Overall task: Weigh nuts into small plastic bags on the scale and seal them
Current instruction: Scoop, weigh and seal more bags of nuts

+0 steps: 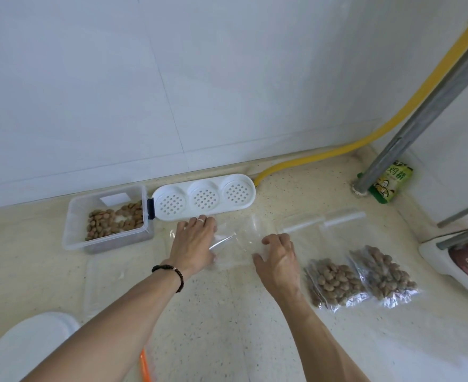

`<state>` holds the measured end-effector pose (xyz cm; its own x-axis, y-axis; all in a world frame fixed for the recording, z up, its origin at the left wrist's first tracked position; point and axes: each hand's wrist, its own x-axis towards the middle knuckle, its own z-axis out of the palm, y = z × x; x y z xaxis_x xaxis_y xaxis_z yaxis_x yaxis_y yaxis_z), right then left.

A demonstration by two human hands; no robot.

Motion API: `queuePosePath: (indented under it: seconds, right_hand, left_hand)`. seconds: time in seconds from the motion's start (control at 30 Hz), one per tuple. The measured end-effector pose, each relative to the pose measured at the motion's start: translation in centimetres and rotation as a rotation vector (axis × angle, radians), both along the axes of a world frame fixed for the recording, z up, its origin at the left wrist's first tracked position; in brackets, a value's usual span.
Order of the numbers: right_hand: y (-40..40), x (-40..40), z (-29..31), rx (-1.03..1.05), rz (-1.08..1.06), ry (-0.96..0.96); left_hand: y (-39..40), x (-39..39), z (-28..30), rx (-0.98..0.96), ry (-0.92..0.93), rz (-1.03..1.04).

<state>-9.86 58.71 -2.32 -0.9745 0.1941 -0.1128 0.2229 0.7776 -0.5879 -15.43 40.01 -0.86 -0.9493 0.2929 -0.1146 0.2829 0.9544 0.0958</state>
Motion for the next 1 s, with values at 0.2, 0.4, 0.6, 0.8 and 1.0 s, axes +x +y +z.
queuePosePath:
  seconds: [0.2, 0.4, 0.6, 0.8, 1.0]
  right_hand:
    - [-0.8, 0.4, 2.8, -0.356, -0.148, 0.102]
    - [-4.9, 1.7, 5.9, -0.584, -0.222, 0.066]
    - [-13.9, 5.6, 8.0, -0.711, -0.285, -0.006]
    - [-23.7, 9.5, 7.7, -0.724, -0.307, -0.064]
    - [-29.7, 12.4, 6.1, -0.644, -0.252, -0.162]
  left_hand:
    - [-1.6, 0.6, 2.5, 0.258, -0.105, -0.048]
    - [-6.3, 1.8, 5.8, 0.433, -0.294, -0.032]
    - [-16.0, 4.0, 6.9, 0.498, -0.251, -0.045]
    - [-26.8, 8.4, 7.7, 0.579, -0.257, 0.017]
    - [-34.5, 12.0, 6.1, 0.536, -0.298, 0.087]
